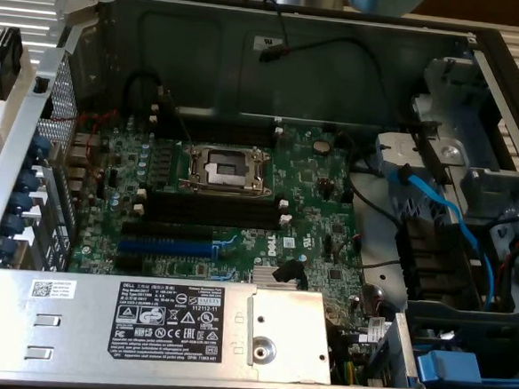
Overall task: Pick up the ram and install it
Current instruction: 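Reach for the ram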
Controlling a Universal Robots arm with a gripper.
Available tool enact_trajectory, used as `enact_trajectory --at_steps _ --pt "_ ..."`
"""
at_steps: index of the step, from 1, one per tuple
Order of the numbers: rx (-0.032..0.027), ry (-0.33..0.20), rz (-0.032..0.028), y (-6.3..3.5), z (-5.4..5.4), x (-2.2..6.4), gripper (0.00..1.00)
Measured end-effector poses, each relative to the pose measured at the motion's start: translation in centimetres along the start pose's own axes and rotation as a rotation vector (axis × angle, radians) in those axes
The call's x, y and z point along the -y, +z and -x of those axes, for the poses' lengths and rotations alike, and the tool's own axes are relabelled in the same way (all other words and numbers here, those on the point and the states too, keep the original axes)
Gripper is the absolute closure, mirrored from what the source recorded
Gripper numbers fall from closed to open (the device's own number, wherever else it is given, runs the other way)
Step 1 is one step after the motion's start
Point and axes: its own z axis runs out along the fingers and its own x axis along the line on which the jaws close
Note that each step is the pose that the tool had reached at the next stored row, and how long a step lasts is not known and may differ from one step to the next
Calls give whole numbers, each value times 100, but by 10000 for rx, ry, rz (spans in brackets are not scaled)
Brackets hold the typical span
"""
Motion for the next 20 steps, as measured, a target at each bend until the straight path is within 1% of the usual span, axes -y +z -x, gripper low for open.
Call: enact_trajectory --at_steps 4,11,19,20 --pt "0 -1 0 0 -147 -72 90" --pt "0 -7 0 -3 -424 -119 90" --pt "-1 -7 0 9 -751 -198 90" --pt "2 -8 1 10 -777 -201 90"
